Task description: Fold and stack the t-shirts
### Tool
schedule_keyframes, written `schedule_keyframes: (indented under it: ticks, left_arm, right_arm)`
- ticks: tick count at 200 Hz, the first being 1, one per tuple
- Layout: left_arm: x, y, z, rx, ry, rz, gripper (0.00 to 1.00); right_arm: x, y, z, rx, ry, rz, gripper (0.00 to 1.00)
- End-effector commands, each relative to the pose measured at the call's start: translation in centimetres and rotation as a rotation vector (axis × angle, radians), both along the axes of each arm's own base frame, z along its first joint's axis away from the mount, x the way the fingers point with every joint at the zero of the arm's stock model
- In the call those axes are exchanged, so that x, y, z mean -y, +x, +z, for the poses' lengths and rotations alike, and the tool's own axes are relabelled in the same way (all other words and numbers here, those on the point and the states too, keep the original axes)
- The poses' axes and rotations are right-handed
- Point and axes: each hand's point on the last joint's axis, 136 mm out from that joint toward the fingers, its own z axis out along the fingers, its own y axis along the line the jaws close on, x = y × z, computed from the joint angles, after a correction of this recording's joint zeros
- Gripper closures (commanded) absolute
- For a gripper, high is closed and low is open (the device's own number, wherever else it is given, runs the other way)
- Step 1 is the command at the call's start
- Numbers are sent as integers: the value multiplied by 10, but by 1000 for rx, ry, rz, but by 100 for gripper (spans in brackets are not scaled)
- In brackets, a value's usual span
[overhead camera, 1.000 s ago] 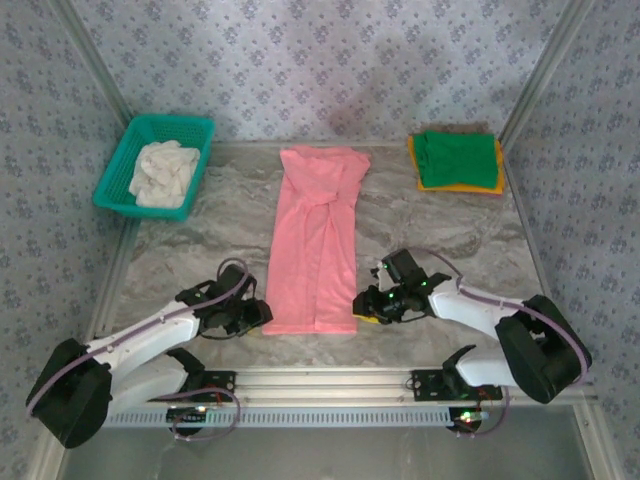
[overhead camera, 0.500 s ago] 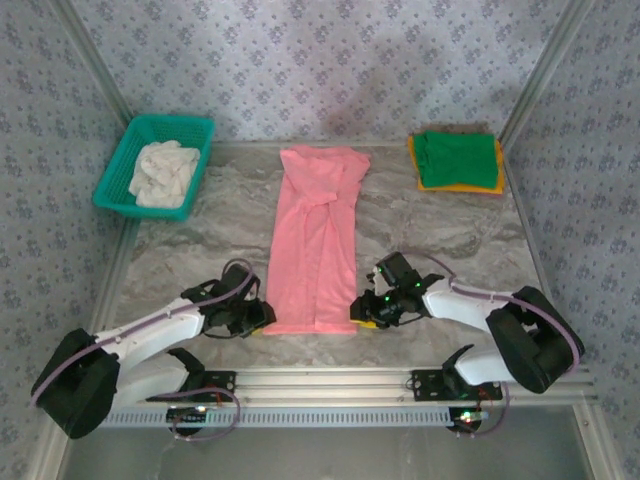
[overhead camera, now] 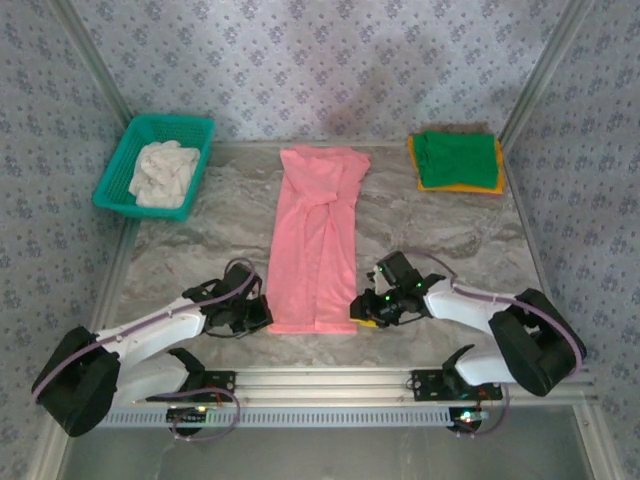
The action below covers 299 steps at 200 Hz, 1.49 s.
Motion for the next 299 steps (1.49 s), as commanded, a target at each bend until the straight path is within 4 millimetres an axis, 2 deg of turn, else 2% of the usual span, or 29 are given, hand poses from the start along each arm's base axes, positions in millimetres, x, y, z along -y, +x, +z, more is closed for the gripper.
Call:
schedule_keyframes:
  ticks: [1,17,23,55,163,190,203,220,237,263,299]
  left_arm:
    - [3,4,5,26,-4,-9,100]
    - [2,5,4,34,-2,-8,100]
    - [2,5,4,37,-5,-7,100]
    - [4,5,3,41,-17,-11,100]
    - [3,4,6,59,-34,-1,100]
    - [3,4,4,57,-34,1,100]
    - [2,4,4,58,-34,2,100]
    - [1,4,3,63,-36,6,100]
    - [3,4,5,78,-52,0,100]
    - [14,-6,14,96,-101,-65,100]
    - [20,-39,5,21,-88,-142,100]
  right_arm:
    - [8,-21,-5,-68,-21,1,62]
    - [9,-26,-7,-71,-19,-9,62]
    - [10,-26,-7,-68,-24,-15,59]
    - [6,-22,-8,-60,-29,-14,58]
    - [-21,-3,3,1,-6,13,63]
    - [-19,-4,-5,-10,-31,15,64]
    - [-17,-7,-10,-22,-40,12,69]
    - [-13,-9,-13,-28,-55,1,87]
    - [-12,-8,-8,-11,-56,-3,100]
    - [-11,-20,-2,-23,-57,27,100]
    - [3,-54,-9,-67,-91,48,100]
